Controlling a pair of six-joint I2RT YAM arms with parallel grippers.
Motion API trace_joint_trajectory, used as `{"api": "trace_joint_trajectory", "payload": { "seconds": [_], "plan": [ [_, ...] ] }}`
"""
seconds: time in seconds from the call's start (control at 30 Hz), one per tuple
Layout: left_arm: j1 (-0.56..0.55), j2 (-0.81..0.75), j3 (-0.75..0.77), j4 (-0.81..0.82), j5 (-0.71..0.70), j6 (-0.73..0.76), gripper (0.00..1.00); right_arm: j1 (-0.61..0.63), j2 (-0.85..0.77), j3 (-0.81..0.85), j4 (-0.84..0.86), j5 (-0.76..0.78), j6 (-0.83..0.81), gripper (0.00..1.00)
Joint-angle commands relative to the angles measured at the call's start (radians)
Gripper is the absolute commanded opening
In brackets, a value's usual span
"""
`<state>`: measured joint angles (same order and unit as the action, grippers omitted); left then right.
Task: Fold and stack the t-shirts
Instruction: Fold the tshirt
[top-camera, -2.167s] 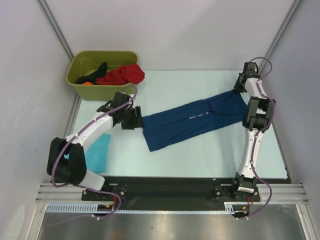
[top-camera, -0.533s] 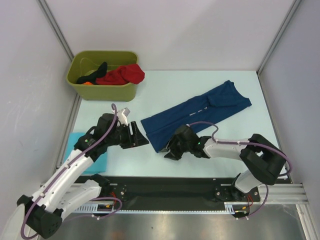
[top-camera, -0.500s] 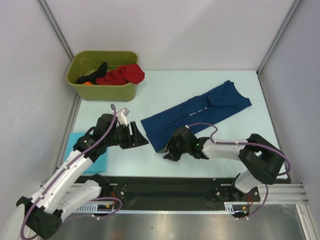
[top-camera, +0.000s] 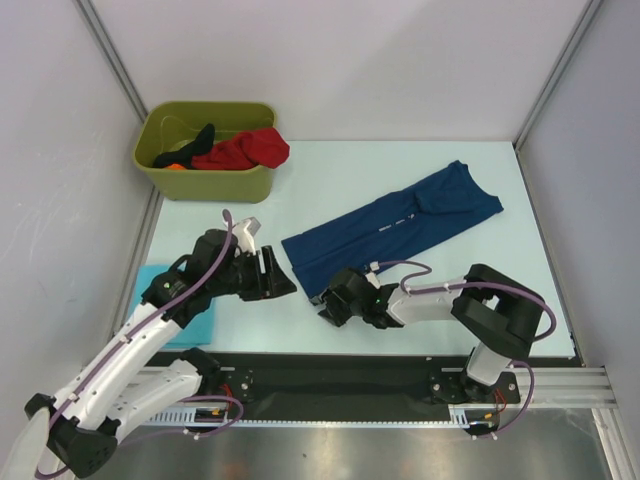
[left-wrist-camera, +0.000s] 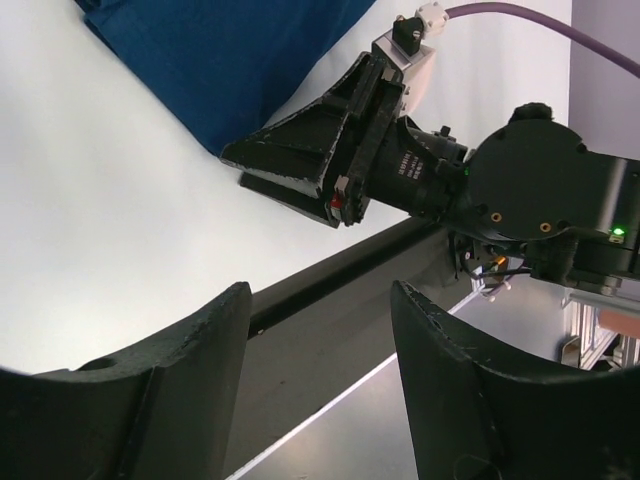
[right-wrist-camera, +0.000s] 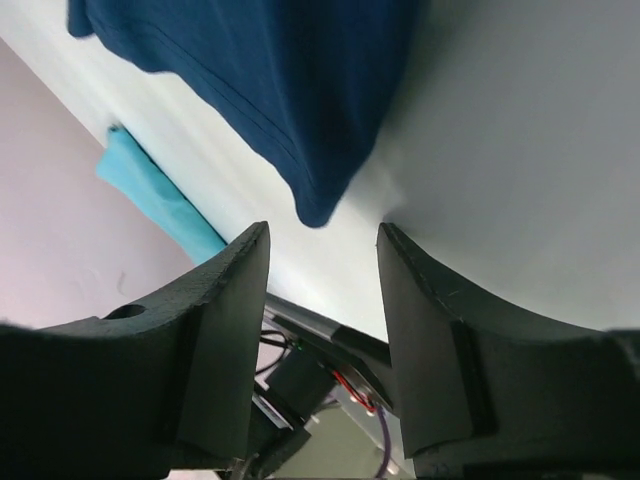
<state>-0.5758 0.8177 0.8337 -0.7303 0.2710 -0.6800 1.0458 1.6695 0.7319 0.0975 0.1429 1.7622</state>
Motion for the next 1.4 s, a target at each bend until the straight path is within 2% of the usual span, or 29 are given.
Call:
{"api": "trace_joint_trajectory", "payload": {
  "seconds": [0.0, 0.17, 0.3, 0.43, 0.6, 0.63, 0.73, 0.93, 1.07, 1.3, 1.37],
  "plan": [
    [-0.012, -0.015, 0.053, -0.02, -0.03, 0.017, 0.63, -0.004, 0.041, 0.021, -0.01, 0.103, 0.032, 0.52],
    [-0.012, -0.041, 0.044, -0.044, -0.047, 0.028, 0.64, -0.004, 0.087, 0.021, 0.019, 0.072, 0.072, 0.5],
    [-0.012, -0.052, 0.047, -0.052, -0.046, 0.034, 0.64, -0.012, 0.104, 0.012, 0.028, 0.061, 0.056, 0.44],
    [-0.012, -0.061, 0.048, -0.063, -0.055, 0.045, 0.64, -0.015, 0.095, -0.015, 0.018, 0.06, 0.036, 0.28],
    [-0.012, -0.065, 0.038, -0.063, -0.05, 0.045, 0.64, -0.03, 0.11, -0.023, 0.033, 0.055, 0.002, 0.21],
    [-0.012, -0.065, 0.039, -0.063, -0.052, 0.048, 0.64, -0.033, 0.111, -0.022, 0.033, 0.044, -0.006, 0.13],
    [-0.012, -0.063, 0.047, -0.064, -0.059, 0.057, 0.64, -0.038, 0.092, -0.028, -0.005, 0.026, -0.027, 0.0],
    [-0.016, -0.075, 0.028, -0.034, -0.073, 0.086, 0.64, -0.03, -0.045, -0.054, -0.228, 0.027, -0.144, 0.0],
    [-0.032, -0.095, 0.002, -0.018, -0.082, 0.125, 0.65, 0.017, -0.171, -0.138, -0.382, 0.024, -0.182, 0.0],
    [-0.048, -0.118, -0.051, 0.014, -0.073, 0.175, 0.65, 0.239, -0.464, -0.301, -0.538, 0.063, -0.075, 0.01],
    [-0.053, -0.114, -0.068, 0.032, -0.062, 0.177, 0.65, 0.316, -0.522, -0.319, -0.582, 0.058, -0.04, 0.09]
  ]
}}
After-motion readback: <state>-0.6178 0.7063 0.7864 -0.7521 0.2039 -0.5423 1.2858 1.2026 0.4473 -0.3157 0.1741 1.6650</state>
